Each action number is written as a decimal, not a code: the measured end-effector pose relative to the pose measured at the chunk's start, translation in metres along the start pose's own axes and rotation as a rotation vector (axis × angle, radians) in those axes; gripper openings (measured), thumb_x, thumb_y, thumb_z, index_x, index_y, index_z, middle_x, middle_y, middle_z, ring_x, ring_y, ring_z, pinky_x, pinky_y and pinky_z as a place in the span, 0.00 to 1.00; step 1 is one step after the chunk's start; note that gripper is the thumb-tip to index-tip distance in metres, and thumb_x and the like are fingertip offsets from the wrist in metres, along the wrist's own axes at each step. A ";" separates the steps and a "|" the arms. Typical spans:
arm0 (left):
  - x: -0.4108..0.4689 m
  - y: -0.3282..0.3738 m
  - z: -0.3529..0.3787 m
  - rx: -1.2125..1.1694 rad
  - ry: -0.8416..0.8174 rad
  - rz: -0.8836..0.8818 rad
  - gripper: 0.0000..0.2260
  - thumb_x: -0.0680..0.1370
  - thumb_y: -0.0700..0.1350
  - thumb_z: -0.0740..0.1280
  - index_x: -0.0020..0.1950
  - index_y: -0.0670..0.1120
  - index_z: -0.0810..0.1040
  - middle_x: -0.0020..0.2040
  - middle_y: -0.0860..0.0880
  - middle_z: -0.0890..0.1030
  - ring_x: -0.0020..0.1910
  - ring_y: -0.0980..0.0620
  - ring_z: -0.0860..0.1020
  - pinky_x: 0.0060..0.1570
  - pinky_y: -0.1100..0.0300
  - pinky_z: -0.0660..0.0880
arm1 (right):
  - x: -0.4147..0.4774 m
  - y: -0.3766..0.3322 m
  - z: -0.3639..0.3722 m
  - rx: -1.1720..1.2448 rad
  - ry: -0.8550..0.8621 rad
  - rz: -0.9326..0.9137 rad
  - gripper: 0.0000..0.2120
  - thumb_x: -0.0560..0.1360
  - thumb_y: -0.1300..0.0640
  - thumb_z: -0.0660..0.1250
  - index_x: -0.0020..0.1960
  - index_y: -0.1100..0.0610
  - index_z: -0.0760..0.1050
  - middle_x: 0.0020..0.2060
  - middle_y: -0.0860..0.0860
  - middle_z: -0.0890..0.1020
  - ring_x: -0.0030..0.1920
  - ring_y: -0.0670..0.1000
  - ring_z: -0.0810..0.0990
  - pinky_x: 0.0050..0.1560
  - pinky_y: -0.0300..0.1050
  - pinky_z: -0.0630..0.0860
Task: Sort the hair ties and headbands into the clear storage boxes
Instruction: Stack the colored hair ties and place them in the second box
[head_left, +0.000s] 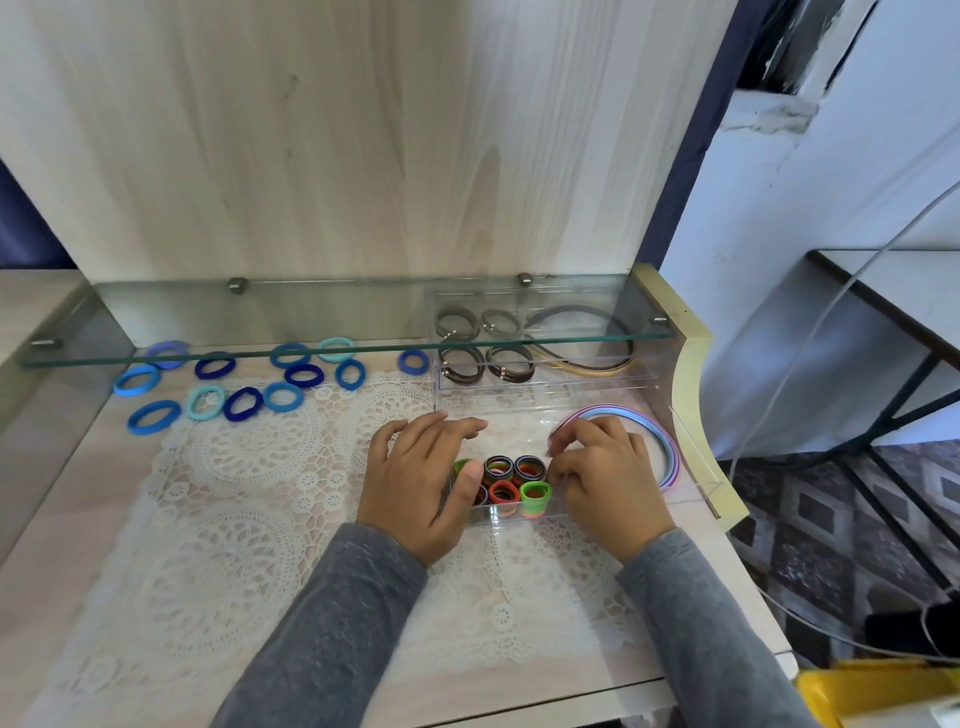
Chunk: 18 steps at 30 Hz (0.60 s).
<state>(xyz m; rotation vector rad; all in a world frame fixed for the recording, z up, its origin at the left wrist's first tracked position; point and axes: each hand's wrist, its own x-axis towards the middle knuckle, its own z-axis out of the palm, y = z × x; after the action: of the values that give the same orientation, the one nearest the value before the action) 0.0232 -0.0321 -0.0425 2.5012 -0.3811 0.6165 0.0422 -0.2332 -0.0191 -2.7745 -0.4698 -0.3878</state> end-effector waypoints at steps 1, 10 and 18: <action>0.000 0.000 0.000 0.007 0.009 -0.010 0.22 0.80 0.56 0.46 0.62 0.53 0.75 0.57 0.58 0.79 0.64 0.54 0.72 0.65 0.53 0.58 | 0.000 0.001 0.001 -0.001 -0.008 0.004 0.12 0.65 0.58 0.61 0.31 0.51 0.82 0.42 0.45 0.81 0.46 0.54 0.74 0.44 0.47 0.63; 0.000 -0.002 0.002 0.127 0.024 -0.096 0.24 0.80 0.55 0.44 0.48 0.56 0.80 0.61 0.55 0.76 0.66 0.51 0.69 0.64 0.50 0.57 | 0.016 0.002 -0.008 0.160 -0.077 0.115 0.17 0.70 0.63 0.56 0.45 0.51 0.82 0.49 0.47 0.77 0.54 0.51 0.68 0.55 0.50 0.66; 0.001 -0.005 0.007 0.171 -0.019 -0.112 0.29 0.80 0.58 0.39 0.45 0.54 0.80 0.64 0.53 0.75 0.69 0.49 0.67 0.66 0.48 0.57 | 0.028 -0.007 -0.007 0.005 -0.289 0.057 0.17 0.76 0.62 0.59 0.55 0.46 0.80 0.57 0.46 0.73 0.59 0.50 0.64 0.58 0.48 0.63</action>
<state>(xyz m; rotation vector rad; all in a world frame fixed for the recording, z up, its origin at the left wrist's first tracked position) 0.0282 -0.0320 -0.0490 2.6712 -0.2002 0.6027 0.0639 -0.2219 -0.0025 -2.8429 -0.4530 0.0294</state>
